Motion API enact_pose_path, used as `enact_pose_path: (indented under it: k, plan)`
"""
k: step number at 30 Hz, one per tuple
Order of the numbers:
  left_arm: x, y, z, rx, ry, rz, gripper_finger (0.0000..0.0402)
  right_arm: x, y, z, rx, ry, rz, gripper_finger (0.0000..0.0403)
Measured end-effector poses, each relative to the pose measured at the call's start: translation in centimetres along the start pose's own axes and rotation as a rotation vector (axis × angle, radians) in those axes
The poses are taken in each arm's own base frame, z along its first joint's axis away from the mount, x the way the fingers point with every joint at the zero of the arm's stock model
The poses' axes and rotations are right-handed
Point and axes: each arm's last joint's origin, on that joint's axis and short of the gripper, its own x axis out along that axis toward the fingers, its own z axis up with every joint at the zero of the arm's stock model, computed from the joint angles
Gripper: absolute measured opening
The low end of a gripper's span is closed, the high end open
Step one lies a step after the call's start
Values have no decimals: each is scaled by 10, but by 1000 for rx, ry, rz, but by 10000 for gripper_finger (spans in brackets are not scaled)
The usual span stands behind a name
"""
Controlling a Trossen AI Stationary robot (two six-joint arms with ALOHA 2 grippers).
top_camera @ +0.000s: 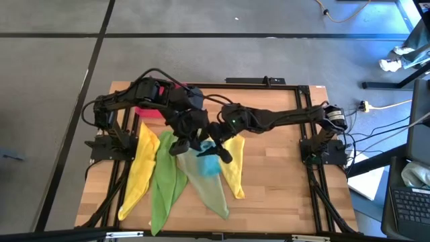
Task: Fold microfiber towels
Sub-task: Fold the blue microfiber towel
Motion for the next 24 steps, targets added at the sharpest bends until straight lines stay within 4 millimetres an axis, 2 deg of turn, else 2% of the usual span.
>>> enact_pose_path:
  k: [6,11,24]
  plan:
    - [1,-1,-11,-33,103,17,0,-13,-6,0,-14,36,42,159]
    - [2,-3,-11,-17,101,19,0,-16,-9,-3,-27,60,69,156]
    - [2,-3,-11,-29,99,24,0,5,-2,-41,-29,204,70,158]
